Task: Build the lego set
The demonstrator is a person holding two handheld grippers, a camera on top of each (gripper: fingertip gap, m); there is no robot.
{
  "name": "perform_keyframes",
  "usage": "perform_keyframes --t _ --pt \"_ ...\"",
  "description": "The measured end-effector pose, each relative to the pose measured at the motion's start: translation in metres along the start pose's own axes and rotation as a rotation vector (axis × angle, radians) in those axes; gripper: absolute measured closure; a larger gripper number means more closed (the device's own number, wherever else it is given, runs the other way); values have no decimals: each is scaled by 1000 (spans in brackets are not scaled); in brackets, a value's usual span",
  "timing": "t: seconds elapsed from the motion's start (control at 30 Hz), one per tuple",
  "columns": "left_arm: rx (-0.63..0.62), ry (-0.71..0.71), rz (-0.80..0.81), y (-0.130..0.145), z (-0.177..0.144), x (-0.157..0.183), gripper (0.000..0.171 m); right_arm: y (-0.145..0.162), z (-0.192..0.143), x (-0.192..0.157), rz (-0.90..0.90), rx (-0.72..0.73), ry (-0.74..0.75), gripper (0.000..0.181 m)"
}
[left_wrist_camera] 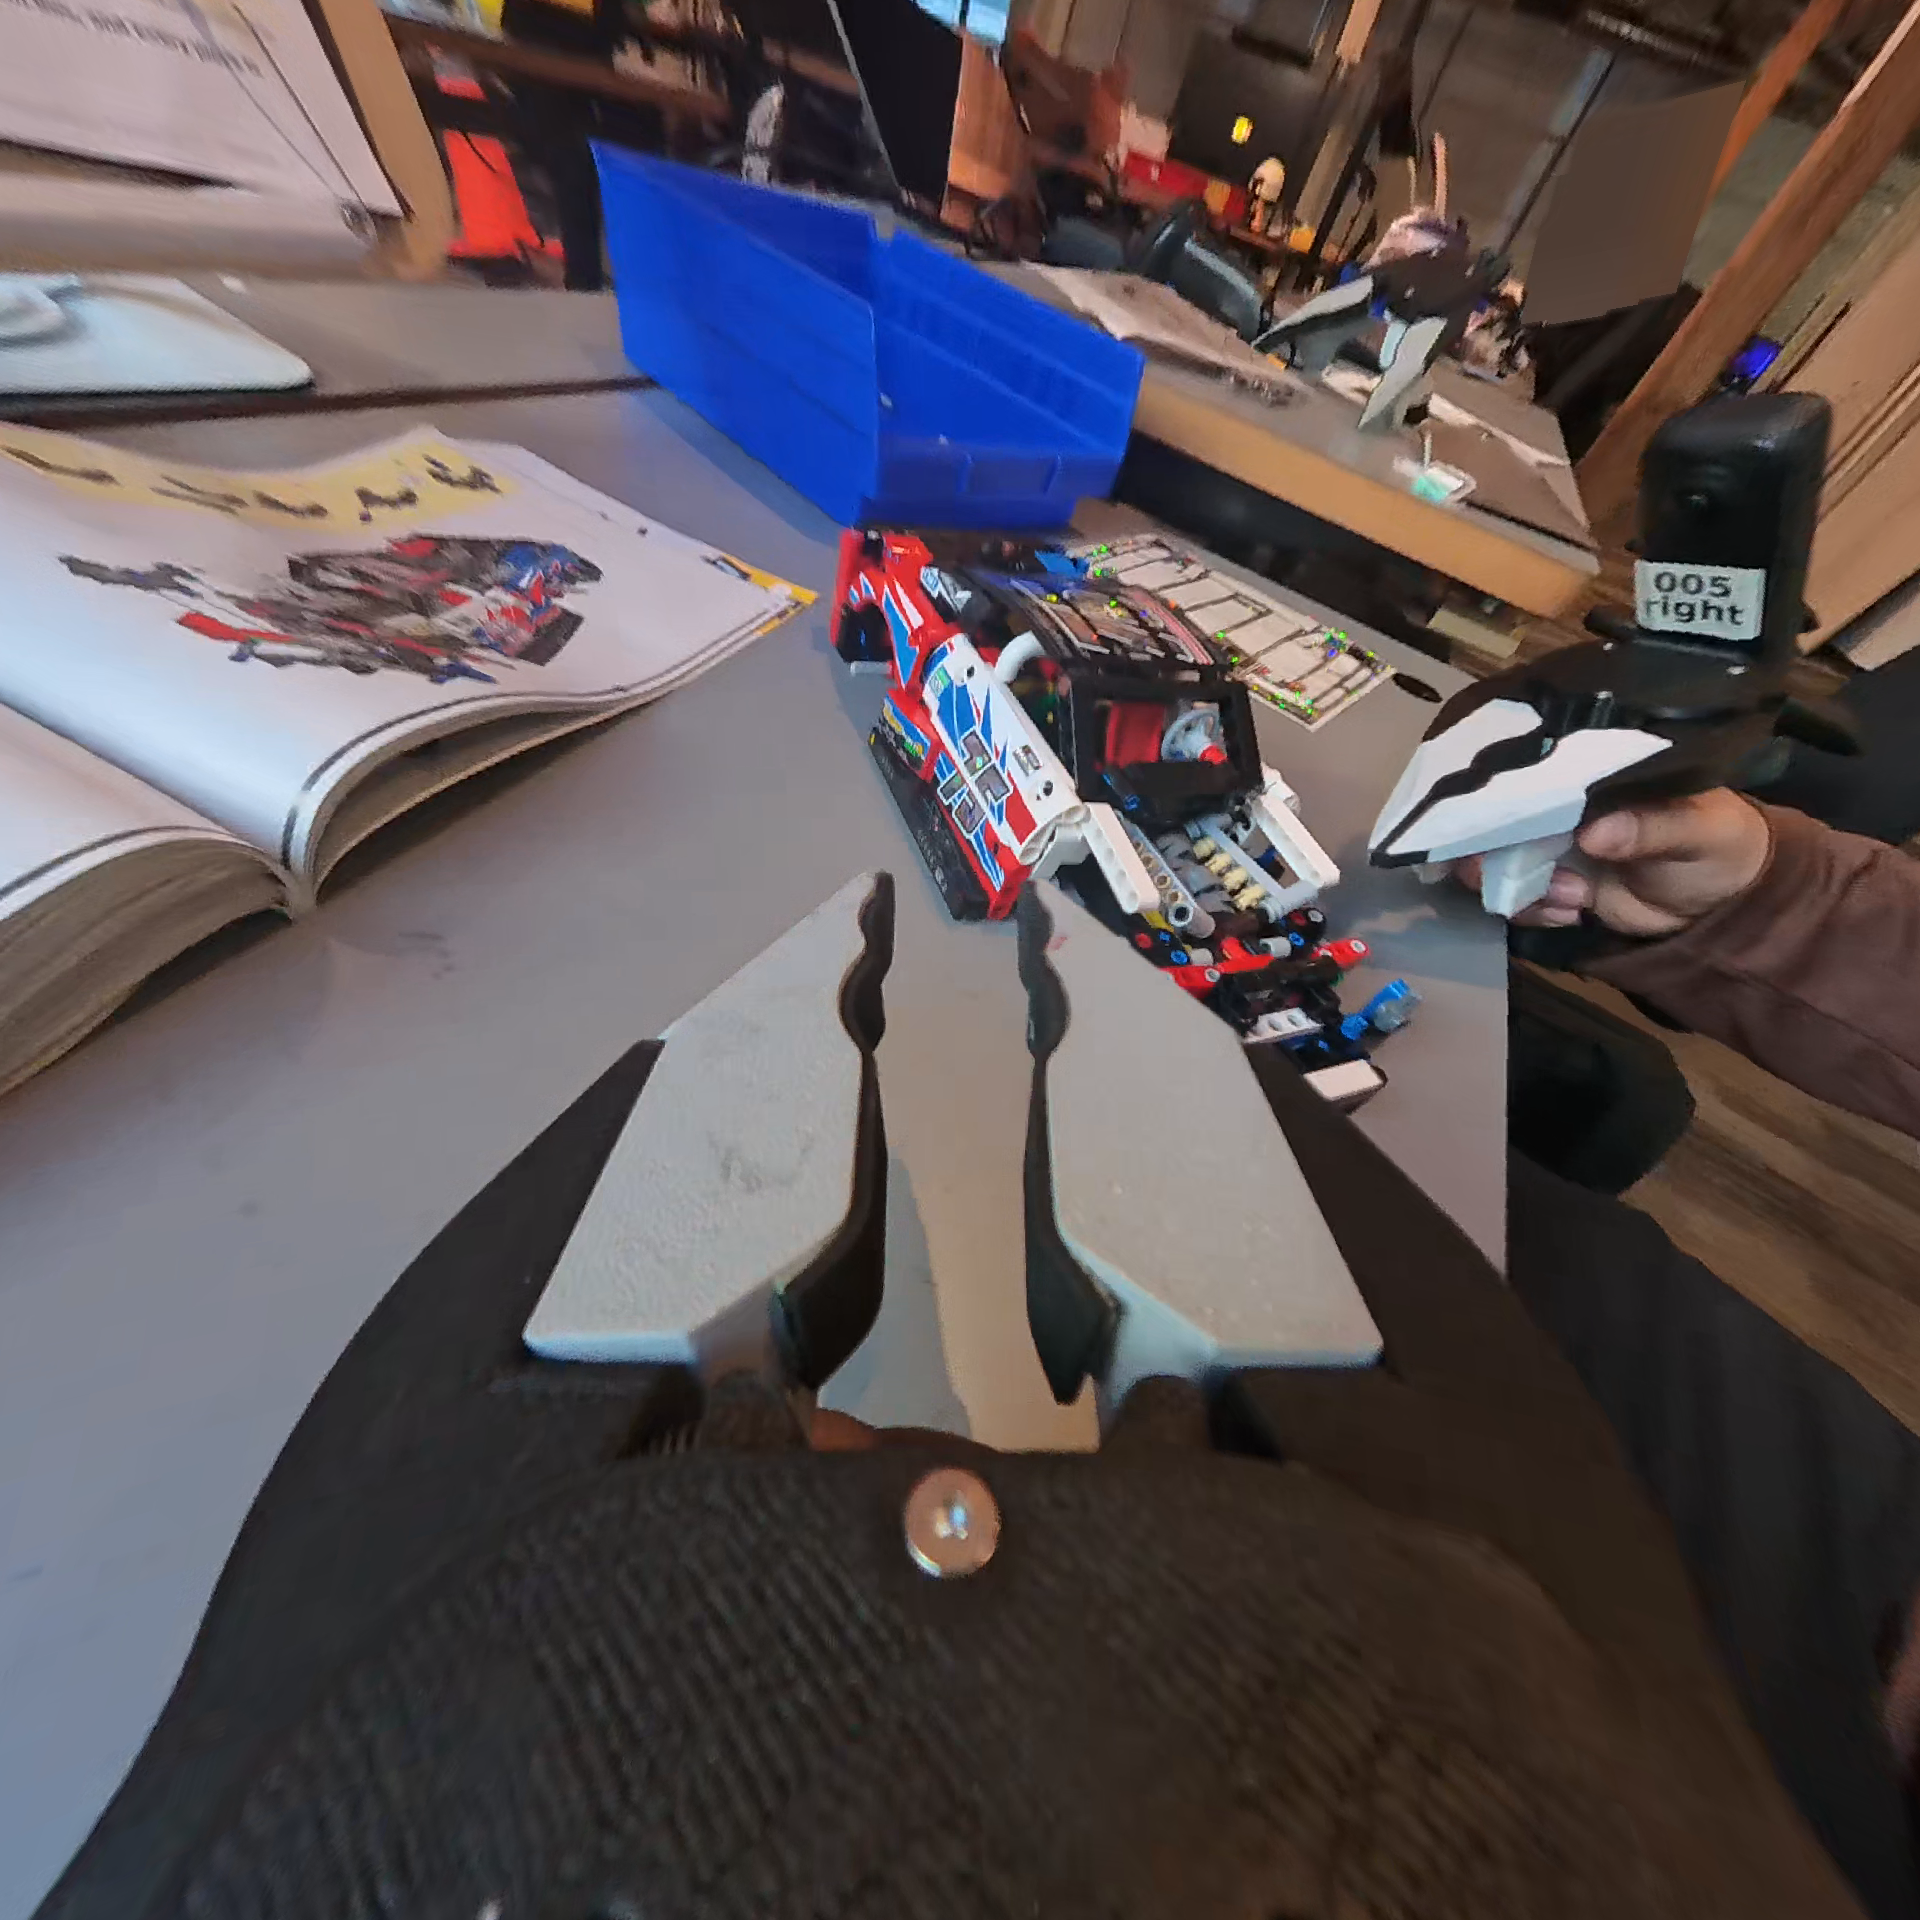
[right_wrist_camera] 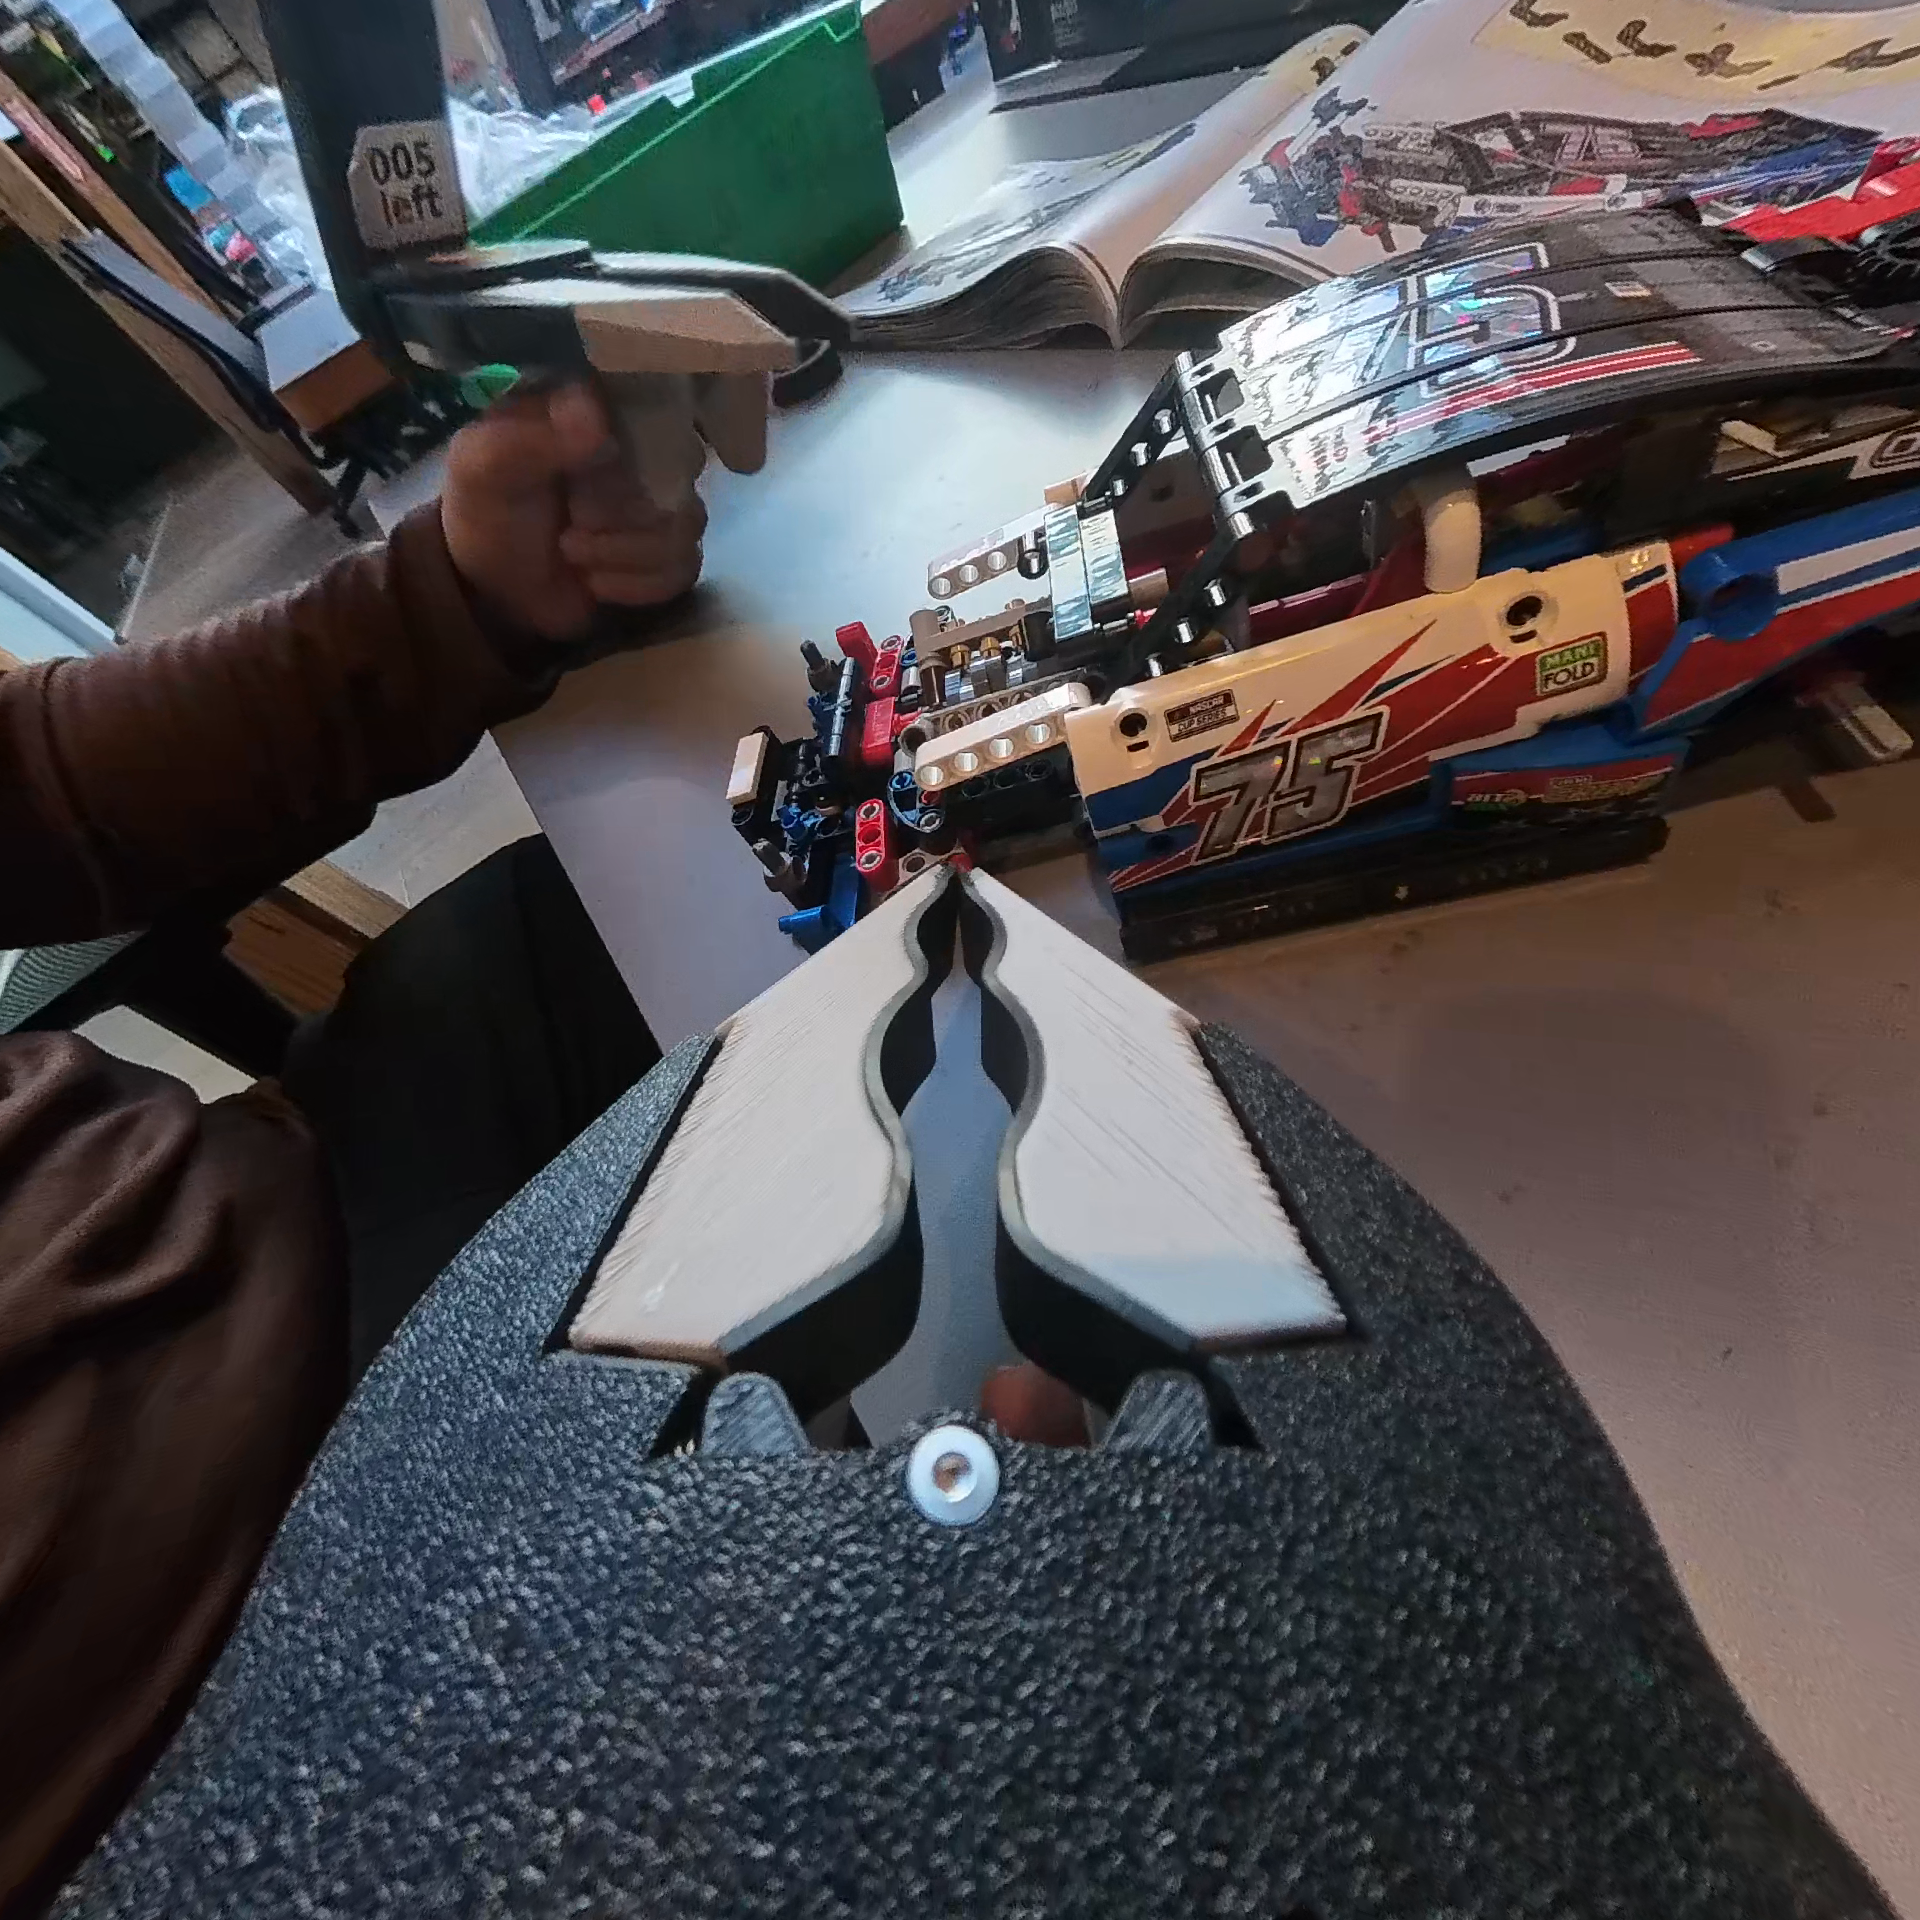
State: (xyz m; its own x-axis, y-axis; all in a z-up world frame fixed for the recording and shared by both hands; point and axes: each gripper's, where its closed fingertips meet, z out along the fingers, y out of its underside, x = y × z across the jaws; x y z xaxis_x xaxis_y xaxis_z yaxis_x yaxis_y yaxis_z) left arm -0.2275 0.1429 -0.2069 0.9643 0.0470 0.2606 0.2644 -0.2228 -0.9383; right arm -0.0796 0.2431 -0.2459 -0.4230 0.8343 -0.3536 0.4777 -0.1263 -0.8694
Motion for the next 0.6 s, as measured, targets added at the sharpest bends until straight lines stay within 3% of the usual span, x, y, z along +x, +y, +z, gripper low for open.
perform_keyframes --t 0.6 --pt "9 12 11 -1 -1 3 149 -1 0 0 12 2 -5 181"
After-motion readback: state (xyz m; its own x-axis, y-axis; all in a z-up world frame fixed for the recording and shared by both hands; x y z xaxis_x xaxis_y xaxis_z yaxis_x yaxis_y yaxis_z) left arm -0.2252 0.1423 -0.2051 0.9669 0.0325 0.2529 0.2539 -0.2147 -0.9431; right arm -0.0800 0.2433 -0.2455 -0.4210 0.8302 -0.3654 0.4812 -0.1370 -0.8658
